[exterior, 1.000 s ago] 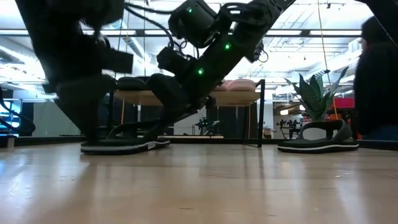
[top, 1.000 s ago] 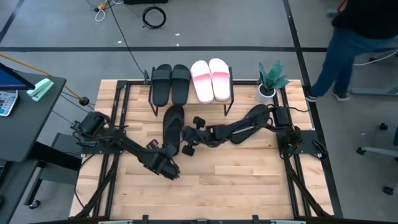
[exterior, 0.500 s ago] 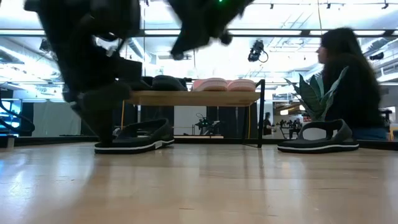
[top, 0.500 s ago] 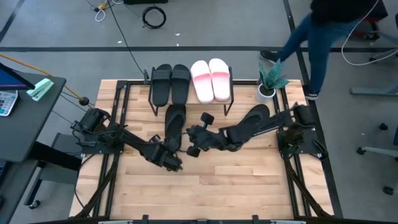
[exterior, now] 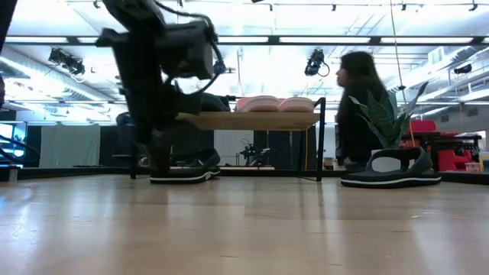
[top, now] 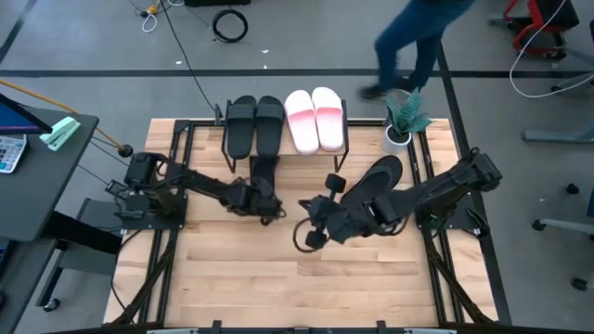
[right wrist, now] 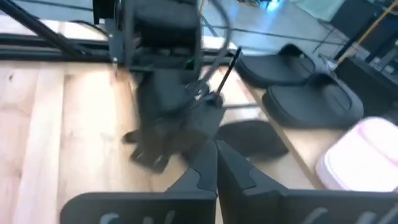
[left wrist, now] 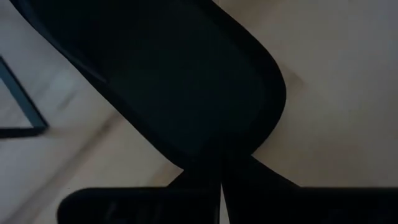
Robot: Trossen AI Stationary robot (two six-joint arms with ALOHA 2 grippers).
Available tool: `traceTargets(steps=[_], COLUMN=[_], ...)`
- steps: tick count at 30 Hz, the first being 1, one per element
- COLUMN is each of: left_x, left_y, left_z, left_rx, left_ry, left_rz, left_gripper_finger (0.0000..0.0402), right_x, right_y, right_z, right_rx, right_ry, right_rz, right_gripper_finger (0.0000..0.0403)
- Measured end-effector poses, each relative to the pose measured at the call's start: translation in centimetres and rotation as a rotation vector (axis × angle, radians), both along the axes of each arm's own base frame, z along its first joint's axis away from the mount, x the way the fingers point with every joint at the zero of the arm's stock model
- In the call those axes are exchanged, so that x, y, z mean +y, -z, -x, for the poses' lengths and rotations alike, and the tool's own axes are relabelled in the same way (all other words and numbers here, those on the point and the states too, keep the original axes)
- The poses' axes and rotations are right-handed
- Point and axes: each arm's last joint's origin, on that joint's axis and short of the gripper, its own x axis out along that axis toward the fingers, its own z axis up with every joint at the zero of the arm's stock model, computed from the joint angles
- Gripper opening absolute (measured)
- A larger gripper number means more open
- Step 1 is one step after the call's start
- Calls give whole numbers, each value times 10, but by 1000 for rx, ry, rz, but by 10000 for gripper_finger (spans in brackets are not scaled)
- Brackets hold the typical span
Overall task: Pick and place slides into the shelf
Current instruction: Move the left black flip flop under the shelf, then move the black flip flop under the table
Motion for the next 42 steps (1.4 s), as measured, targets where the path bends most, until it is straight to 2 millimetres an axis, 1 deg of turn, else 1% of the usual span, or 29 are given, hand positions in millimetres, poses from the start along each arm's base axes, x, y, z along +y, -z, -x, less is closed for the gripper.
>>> traceTargets(steps=[4,6,10,13,16,19,21,24,27,31,35,38,42], left_x=[16,20,26,29,29,24,20,13,1,-16,-28,-35,-41], left_y=[0,0,0,0,0,-6,-16,-39,-61,-93,-115,-125,-128], left_z=[0,0,0,0,0,3,7,12,18,26,35,38,40], left_rx=[16,26,33,35,36,35,20,-71,-161,-301,-400,-452,-467], left_ry=[-21,-12,-11,-27,-28,6,24,22,68,179,275,323,358], left_rz=[-6,-11,-13,-10,-10,-13,-18,-24,-18,-18,-19,-22,-26], left_gripper_finger=[4,3,9,14,9,4,5,16,27,29,20,12,5], right_x=[14,19,27,33,38,43,44,44,43,35,18,3,-19], right_y=[9,14,21,25,32,45,56,74,90,105,114,114,112], right_z=[13,21,38,50,61,69,75,84,93,100,106,109,109], right_rx=[71,103,129,130,147,152,148,148,156,203,314,402,474], right_ry=[18,44,153,223,279,323,349,390,433,513,595,640,735], right_rz=[-30,-58,-60,-91,-127,-152,-170,-189,-222,-276,-240,-169,-105], right_gripper_finger=[0,0,0,0,0,1,2,4,8,25,53,74,102])
